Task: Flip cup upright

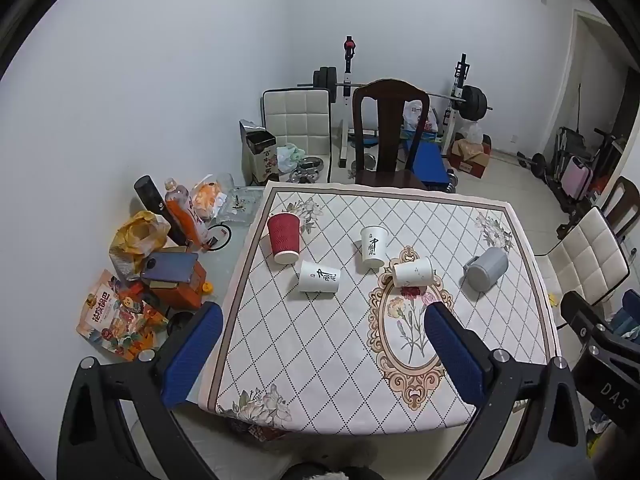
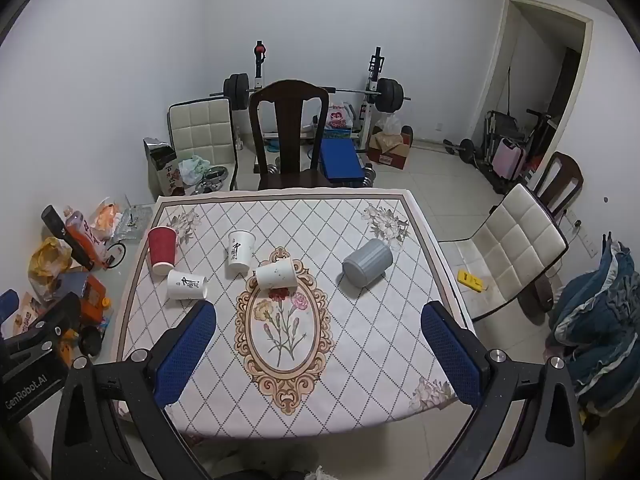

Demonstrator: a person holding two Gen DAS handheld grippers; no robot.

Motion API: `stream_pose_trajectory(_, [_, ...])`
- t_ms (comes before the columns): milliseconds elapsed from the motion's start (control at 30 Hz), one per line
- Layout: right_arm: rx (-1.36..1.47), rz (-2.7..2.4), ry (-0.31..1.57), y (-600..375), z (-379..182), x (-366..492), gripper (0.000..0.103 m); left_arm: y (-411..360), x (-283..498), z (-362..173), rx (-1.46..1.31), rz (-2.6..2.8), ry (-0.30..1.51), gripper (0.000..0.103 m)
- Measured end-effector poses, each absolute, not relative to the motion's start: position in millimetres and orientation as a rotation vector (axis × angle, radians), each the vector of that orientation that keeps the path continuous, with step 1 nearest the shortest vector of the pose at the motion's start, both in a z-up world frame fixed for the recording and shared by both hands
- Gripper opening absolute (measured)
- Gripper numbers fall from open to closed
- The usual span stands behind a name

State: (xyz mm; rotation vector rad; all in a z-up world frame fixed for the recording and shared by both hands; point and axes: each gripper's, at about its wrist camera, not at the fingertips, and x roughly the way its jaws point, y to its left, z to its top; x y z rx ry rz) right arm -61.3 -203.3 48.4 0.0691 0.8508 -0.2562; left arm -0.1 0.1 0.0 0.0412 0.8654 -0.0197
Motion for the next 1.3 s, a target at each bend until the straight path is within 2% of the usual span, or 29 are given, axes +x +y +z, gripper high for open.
stream_pose_trajectory(1300, [0.05,-0.266,0.845,-209,52,-62,0.103,-4,7,7,0.06,-0.018,0.866,0.103])
